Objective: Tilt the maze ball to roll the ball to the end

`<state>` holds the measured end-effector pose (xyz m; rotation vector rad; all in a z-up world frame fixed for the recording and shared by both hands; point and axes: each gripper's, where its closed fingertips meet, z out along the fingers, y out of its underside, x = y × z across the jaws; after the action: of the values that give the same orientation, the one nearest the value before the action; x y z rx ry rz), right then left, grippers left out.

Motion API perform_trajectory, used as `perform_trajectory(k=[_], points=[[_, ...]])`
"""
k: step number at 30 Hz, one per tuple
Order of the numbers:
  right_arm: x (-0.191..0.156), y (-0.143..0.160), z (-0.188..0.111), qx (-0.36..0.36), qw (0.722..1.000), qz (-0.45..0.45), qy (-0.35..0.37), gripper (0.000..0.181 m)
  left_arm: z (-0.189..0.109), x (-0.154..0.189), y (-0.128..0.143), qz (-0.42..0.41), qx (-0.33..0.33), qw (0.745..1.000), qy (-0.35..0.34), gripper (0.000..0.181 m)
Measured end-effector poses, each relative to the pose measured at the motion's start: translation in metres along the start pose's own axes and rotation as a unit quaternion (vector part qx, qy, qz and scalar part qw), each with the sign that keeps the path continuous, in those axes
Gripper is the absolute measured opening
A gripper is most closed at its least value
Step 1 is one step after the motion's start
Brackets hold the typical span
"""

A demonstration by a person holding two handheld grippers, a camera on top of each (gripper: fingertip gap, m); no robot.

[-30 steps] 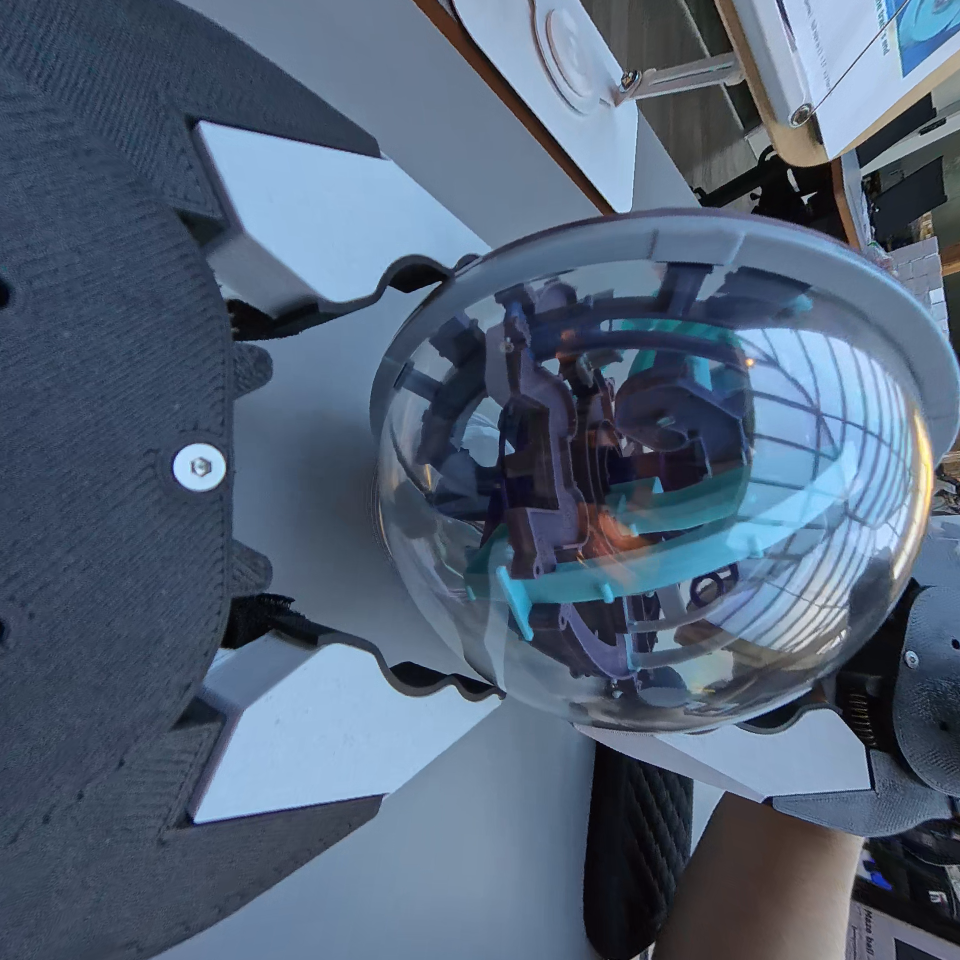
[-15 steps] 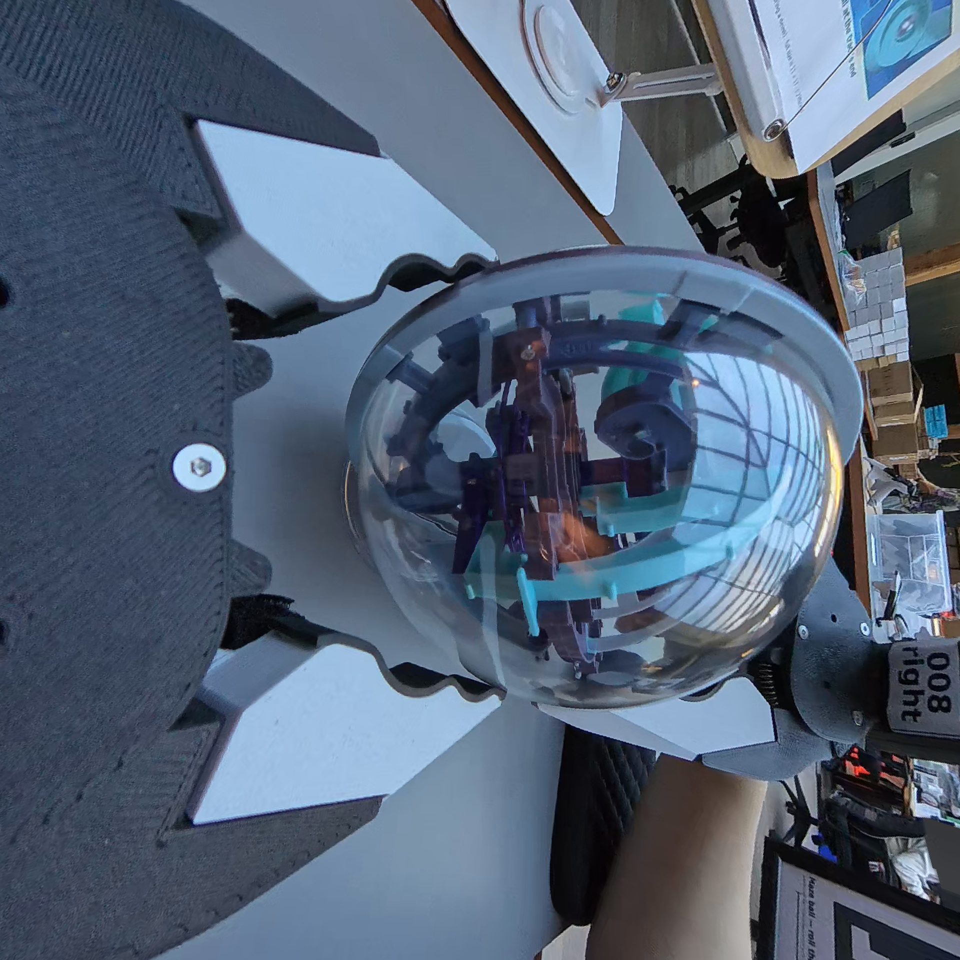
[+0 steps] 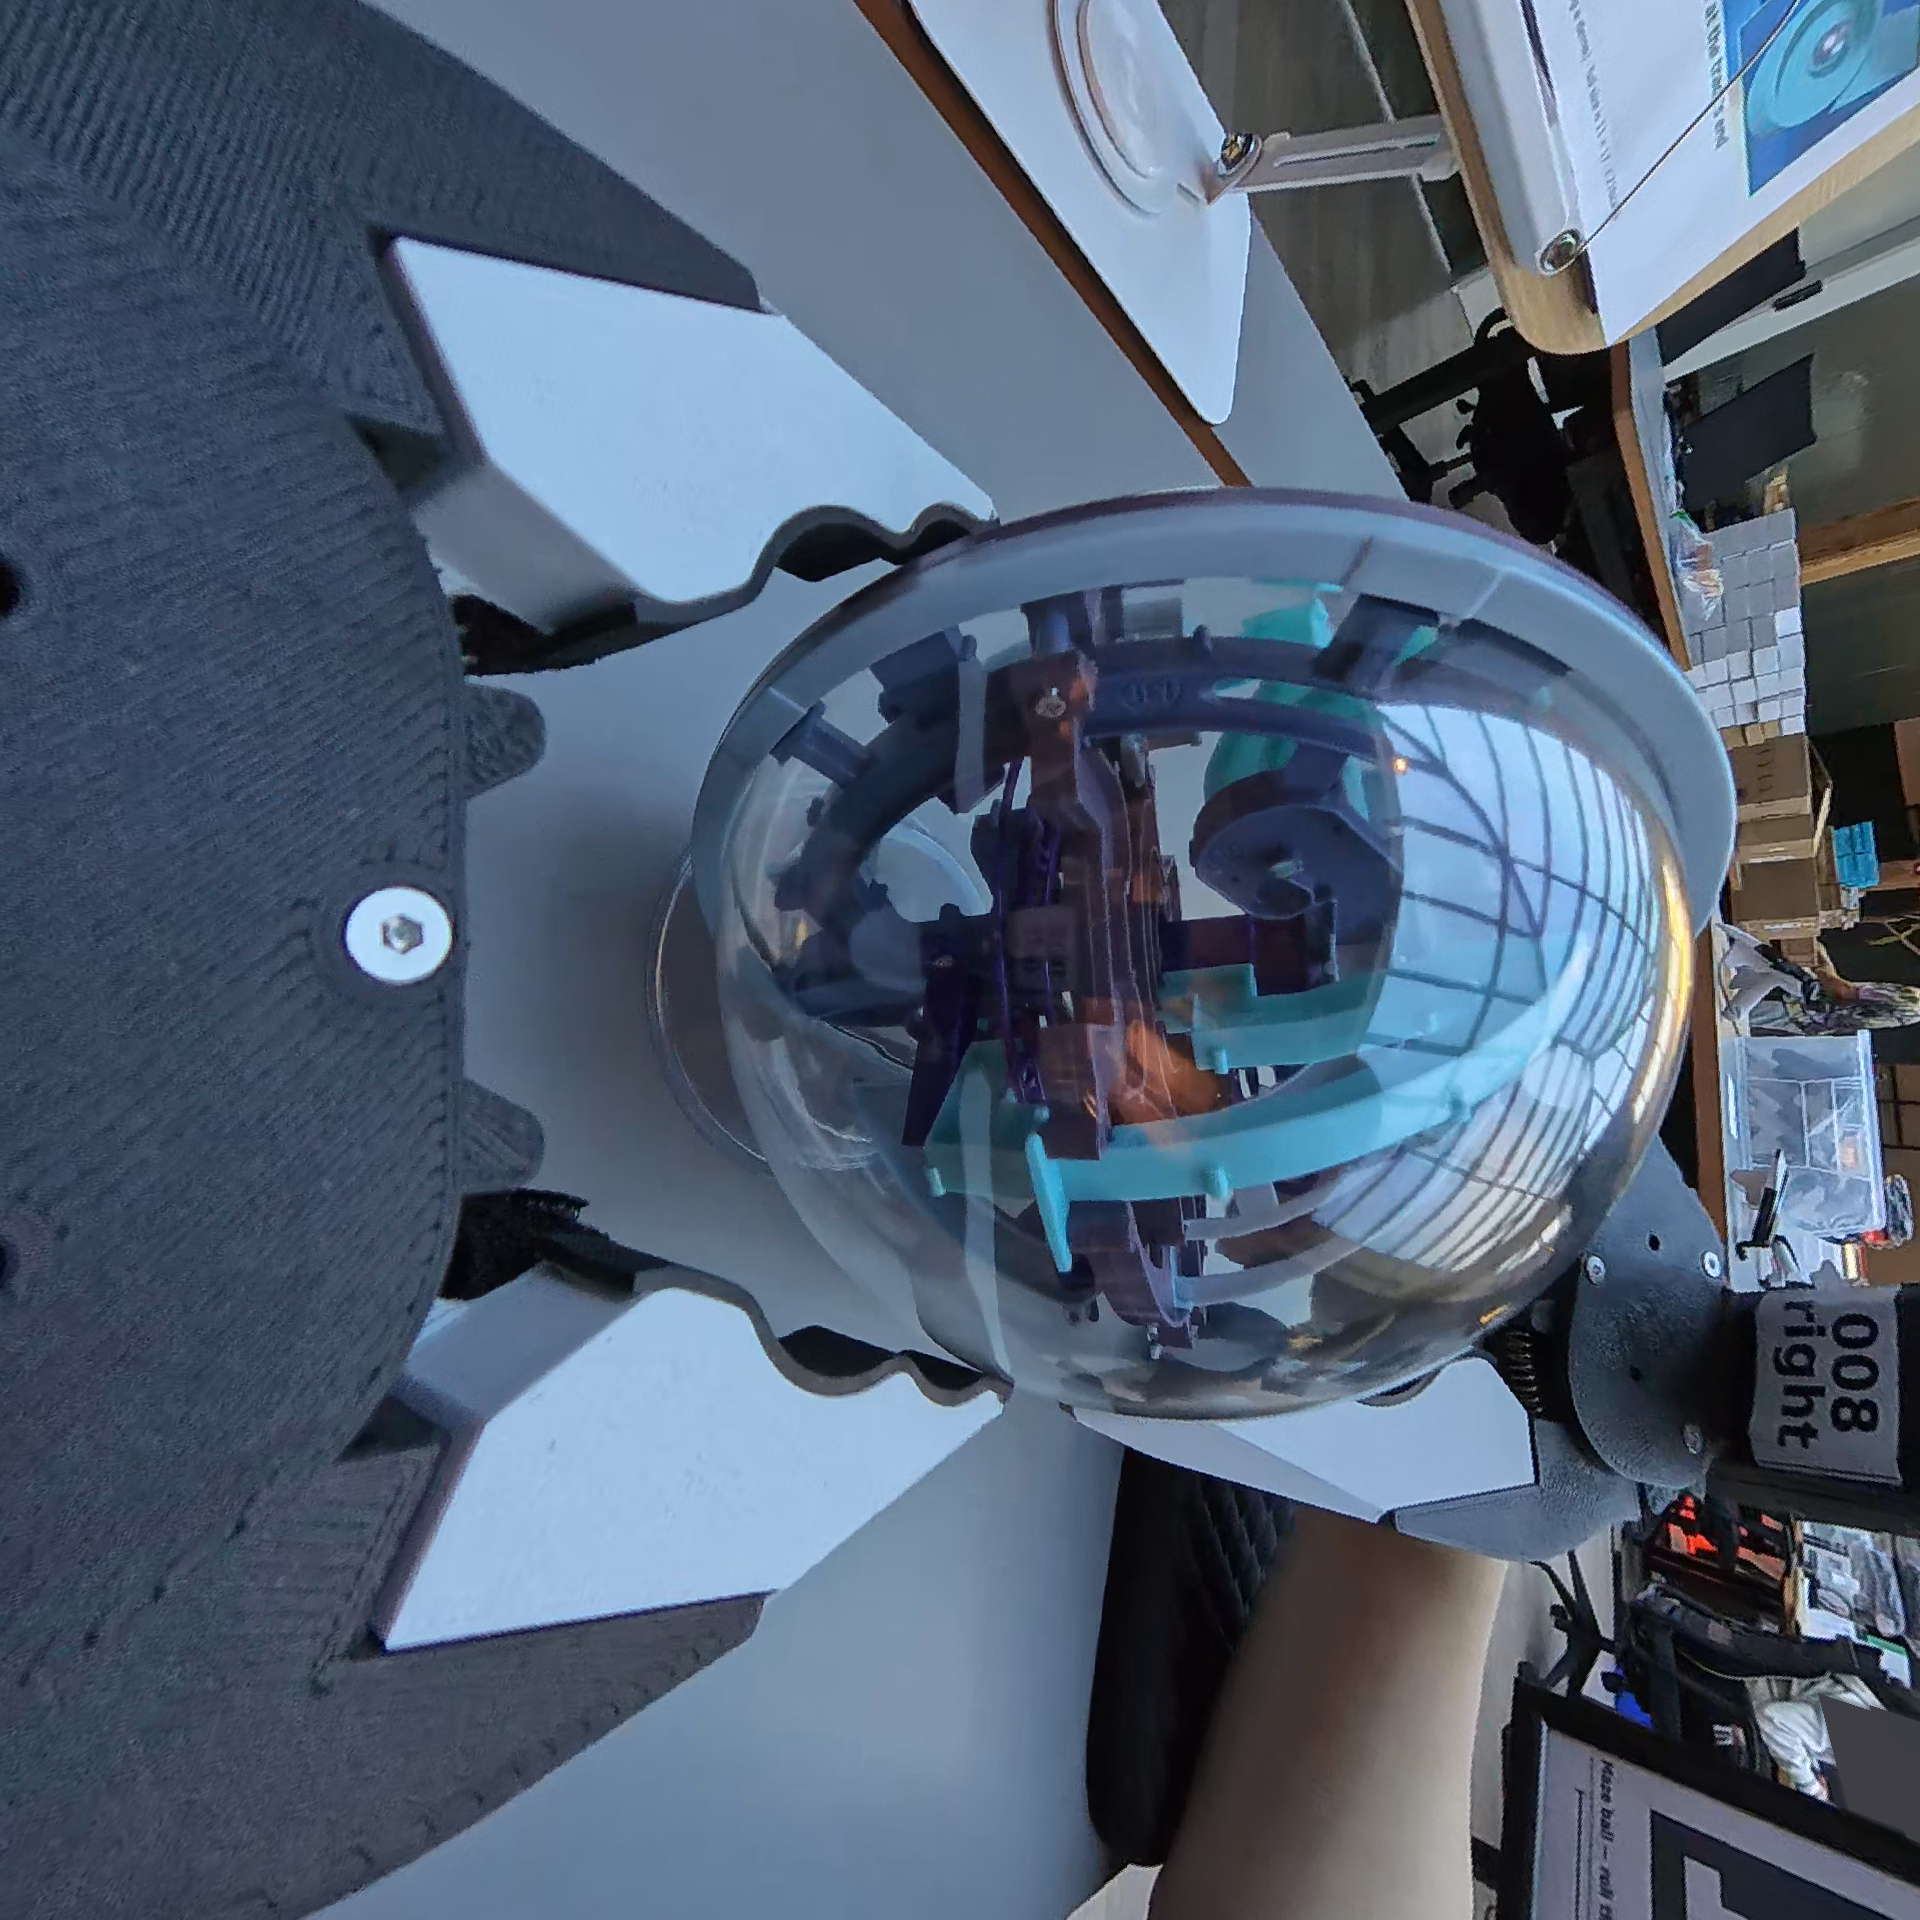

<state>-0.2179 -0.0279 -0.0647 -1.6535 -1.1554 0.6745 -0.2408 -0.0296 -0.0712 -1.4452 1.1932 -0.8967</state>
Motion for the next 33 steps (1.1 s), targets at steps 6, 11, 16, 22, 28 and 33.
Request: perform_trajectory(k=[6, 11, 16, 22, 28, 33], points=[[0.001, -0.001, 0.001, 0.010, 1.000, 0.004, -0.001, 0.149, 0.000, -0.001, 0.004, 0.006, -0.002, 1.000, 0.001, 0.146], [0.003, -0.001, 0.000, 0.011, 1.000, -0.008, 0.004, 0.149, 0.003, -0.003, 0.007, 0.014, -0.006, 1.000, -0.006, 0.147], [0.005, -0.002, 0.001, -0.015, 0.998, -0.049, 0.023, 0.151, 0.004, -0.005, 0.007, 0.014, -0.006, 1.000, -0.010, 0.147], [0.007, -0.001, 0.002, -0.076, 0.991, -0.106, 0.042, 0.153, 0.004, -0.006, 0.006, 0.013, 0.000, 1.000, -0.011, 0.147], [0.004, -0.013, 0.003, -0.097, 0.985, -0.137, 0.031, 0.153, 0.004, -0.006, 0.005, 0.021, 0.003, 1.000, -0.015, 0.147], [0.004, -0.014, 0.005, -0.130, 0.977, -0.164, 0.044, 0.153, 0.002, -0.007, 0.005, 0.045, 0.002, 0.999, -0.029, 0.146]])
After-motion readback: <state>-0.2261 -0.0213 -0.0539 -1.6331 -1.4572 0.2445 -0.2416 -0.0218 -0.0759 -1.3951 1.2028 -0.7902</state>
